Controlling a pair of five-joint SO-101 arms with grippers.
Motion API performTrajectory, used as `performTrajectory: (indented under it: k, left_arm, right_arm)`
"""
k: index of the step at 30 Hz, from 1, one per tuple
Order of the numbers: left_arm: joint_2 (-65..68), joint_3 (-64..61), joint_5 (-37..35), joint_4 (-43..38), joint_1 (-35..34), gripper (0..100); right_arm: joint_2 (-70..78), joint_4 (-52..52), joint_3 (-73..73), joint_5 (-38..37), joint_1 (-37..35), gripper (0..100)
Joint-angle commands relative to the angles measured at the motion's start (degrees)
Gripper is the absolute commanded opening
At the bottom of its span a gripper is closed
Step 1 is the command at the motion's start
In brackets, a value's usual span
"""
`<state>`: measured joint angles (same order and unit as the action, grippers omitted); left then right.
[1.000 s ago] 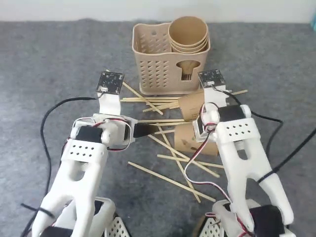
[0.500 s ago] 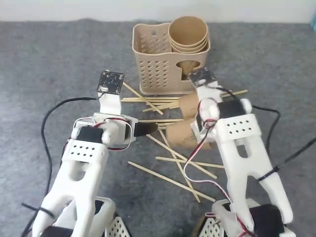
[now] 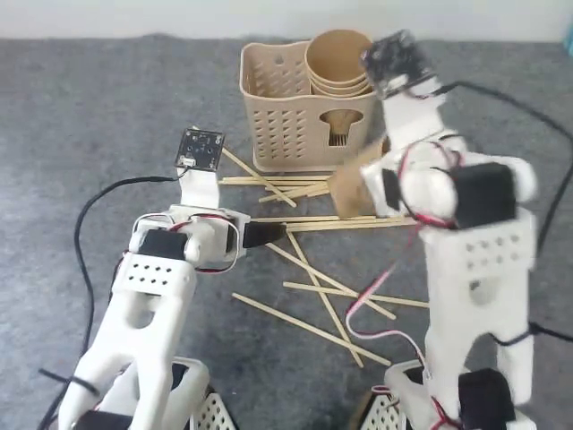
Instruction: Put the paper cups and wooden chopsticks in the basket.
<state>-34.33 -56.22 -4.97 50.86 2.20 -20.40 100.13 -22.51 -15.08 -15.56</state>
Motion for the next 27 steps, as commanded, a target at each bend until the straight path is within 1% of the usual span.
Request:
performTrajectory:
  k: [1,5,10,14,17,20,27]
  left_arm:
    - [-1.58,-0.40,-0.62,-1.32,-0.35,44]
    - [-1.32,-0.57,-0.62,-2.11,-0.35,44]
    - [-1.58,-1.36,-0.62,-2.46,-0.18,44]
    - [-1.49,-1.36,-0.53,-2.46,0.00,44]
    - [-1.32,-1.36,-0.53,-2.46,0.09,44]
    - [-1.23,-1.45,-0.53,-2.46,0.09,44]
    - [-1.23,-1.45,-0.53,-2.55,0.09,44]
  right_arm:
    - [3.12,-0.22,-13.71,-1.58,-0.31,0.8]
    - [10.95,-1.63,-26.11,-1.76,-0.22,0.8]
    - [21.14,-4.35,-40.44,-4.04,-0.22,0.8]
    - [26.77,-7.78,-48.97,-4.40,-0.48,0.8]
    - [29.85,-10.86,-51.87,-7.30,-1.27,0.8]
    - [32.48,-14.37,-51.43,-9.67,-1.36,0.8]
    - [38.02,-15.60,-50.55,-10.20,-1.19,0.8]
